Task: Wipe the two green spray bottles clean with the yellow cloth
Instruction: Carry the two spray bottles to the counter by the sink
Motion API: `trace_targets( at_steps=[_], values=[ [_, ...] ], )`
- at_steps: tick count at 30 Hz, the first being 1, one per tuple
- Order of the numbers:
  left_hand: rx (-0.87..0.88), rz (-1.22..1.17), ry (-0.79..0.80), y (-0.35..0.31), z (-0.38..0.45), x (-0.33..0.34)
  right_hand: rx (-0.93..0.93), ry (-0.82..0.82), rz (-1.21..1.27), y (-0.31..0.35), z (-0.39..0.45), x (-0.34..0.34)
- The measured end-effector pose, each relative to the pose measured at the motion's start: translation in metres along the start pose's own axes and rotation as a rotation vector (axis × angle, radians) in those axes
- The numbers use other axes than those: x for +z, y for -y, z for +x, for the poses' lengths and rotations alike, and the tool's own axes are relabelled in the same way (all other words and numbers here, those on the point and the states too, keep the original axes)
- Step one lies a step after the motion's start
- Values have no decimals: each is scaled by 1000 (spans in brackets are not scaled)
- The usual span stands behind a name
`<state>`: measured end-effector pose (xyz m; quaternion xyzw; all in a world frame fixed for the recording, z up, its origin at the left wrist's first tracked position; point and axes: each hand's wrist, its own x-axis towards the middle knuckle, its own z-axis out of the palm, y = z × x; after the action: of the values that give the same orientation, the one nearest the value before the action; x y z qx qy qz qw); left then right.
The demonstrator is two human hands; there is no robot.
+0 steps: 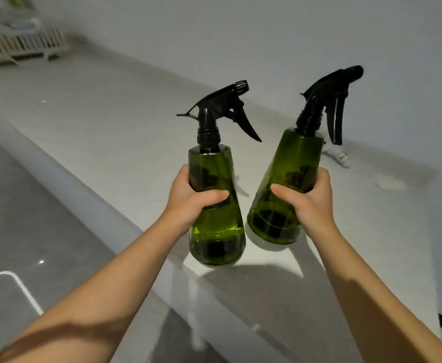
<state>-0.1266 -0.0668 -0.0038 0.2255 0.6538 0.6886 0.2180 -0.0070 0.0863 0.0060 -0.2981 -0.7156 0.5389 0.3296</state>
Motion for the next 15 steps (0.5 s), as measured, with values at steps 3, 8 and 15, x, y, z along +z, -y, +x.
trace_targets(
  at_steps=[3,8,15],
  values=[
    [20,15,-71,-12,6,-66,-30,69,20,20,5,63],
    [58,36,-234,-36,20,-200,-84,209,46,60,13,199],
    [125,87,-471,-64,41,-370,-151,396,111,111,26,387]
  ],
)
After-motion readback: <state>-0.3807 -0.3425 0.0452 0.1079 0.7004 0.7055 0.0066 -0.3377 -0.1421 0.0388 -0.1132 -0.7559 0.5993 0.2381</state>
